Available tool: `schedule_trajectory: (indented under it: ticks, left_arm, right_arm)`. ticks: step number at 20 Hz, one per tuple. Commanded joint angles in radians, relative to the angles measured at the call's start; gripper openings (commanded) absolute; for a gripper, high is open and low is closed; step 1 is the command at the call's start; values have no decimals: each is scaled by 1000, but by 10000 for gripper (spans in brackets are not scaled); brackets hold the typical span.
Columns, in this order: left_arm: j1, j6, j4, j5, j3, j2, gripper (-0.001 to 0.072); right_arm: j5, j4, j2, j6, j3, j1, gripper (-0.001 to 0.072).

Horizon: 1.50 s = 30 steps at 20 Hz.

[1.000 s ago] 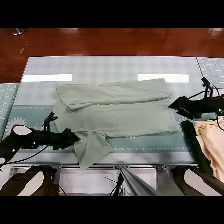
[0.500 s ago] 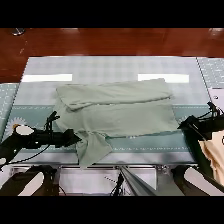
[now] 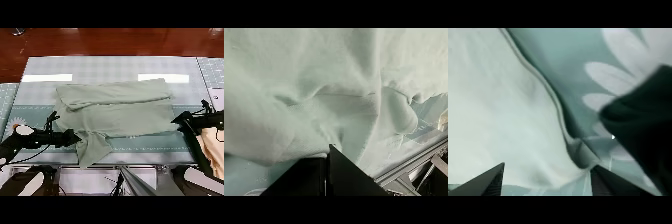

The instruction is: Fold the shirts.

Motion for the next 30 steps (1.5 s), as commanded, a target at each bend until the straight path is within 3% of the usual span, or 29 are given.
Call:
schedule_trajectory:
  ticks: [1,3,4,6,9,11,15,19,24,30]
  left_arm:
    - [0,-3,-1,0,1,1,23]
    - [0,-3,-4,-1,1,1,23]
    - [0,-3,-4,0,2,1,22]
    - [0,1,-2,-6,11,1,22]
    - [73,34,0,-105,98,2,23]
    - [149,34,0,-113,182,1,22]
    - [216,10,-1,-113,385,-88,21]
    - [188,-5,-3,-111,605,-308,21]
    - [187,-85,-3,-137,890,-551,21]
    - [173,-86,10,-182,1063,-731,21]
  right_arm:
    - [-76,34,-49,-8,12,77,620]
    - [-120,49,-53,3,14,116,616]
    - [-126,45,-53,3,22,129,515]
    - [-92,45,-53,-45,50,141,39]
    - [56,9,-53,-84,164,138,35]
    - [74,-2,-53,-63,272,140,35]
    - [51,85,-110,-55,472,172,35]
    - [-47,85,-212,-18,592,259,35]
    - [-104,93,-351,33,710,291,35]
    - [-123,187,-491,24,809,291,35]
